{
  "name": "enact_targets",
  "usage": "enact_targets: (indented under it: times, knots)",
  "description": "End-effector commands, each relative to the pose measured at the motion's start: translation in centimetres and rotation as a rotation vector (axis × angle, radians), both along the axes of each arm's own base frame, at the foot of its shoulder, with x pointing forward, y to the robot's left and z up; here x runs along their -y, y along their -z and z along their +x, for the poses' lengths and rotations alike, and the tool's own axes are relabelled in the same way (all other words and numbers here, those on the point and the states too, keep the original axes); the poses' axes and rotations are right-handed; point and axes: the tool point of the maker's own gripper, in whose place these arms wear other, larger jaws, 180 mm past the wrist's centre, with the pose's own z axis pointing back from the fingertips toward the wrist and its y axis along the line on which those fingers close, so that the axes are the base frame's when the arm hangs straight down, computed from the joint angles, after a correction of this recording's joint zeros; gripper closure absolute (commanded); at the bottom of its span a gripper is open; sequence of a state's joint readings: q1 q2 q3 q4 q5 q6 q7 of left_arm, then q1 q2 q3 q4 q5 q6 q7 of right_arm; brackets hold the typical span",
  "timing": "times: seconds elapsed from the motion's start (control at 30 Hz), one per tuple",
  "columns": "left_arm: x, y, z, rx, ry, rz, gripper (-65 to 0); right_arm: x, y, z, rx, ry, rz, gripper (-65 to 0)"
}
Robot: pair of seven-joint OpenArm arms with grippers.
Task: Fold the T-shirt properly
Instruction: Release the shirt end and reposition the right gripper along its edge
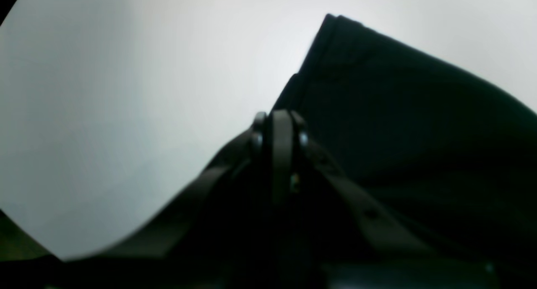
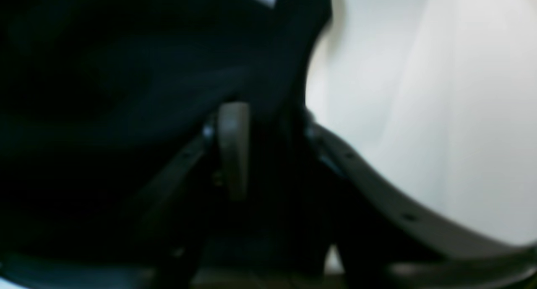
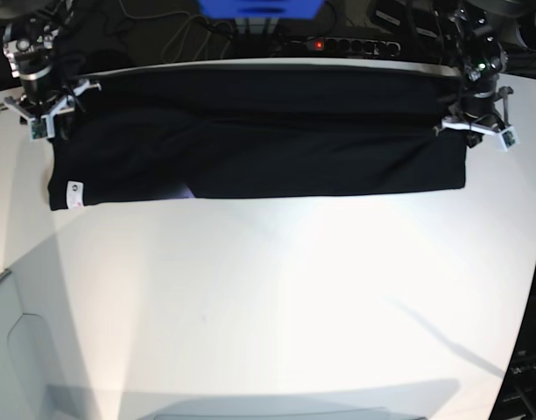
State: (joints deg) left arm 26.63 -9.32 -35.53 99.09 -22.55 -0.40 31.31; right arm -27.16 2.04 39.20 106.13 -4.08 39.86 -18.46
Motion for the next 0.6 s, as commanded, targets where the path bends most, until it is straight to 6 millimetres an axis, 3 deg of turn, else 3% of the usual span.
enact_targets:
  times: [0.0, 0.23, 0.4, 0.57]
  knots:
    - [-0.5, -1.1, 0.4, 0.031, 0.005, 0.03, 0.0, 0.6, -1.0, 0.0, 0.028, -0.001, -0.019, -24.3]
    - [-0.4, -1.0, 0.4, 0.029, 0.007, 0.029, 0.0, 1.9, -2.9, 1.0, 0.104, 0.071, -0.033, -26.5]
    - [-0.4, -1.0, 0.5, 0.03, 0.007, 0.029, 0.0, 0.6, -5.4, 1.9, 0.195, 0.044, 0.007, -27.1]
    - [-0.4, -1.0, 0.5, 0.03, 0.007, 0.029, 0.0, -2.4, -3.8, 2.0, 0.152, -0.034, 0.061, -27.1]
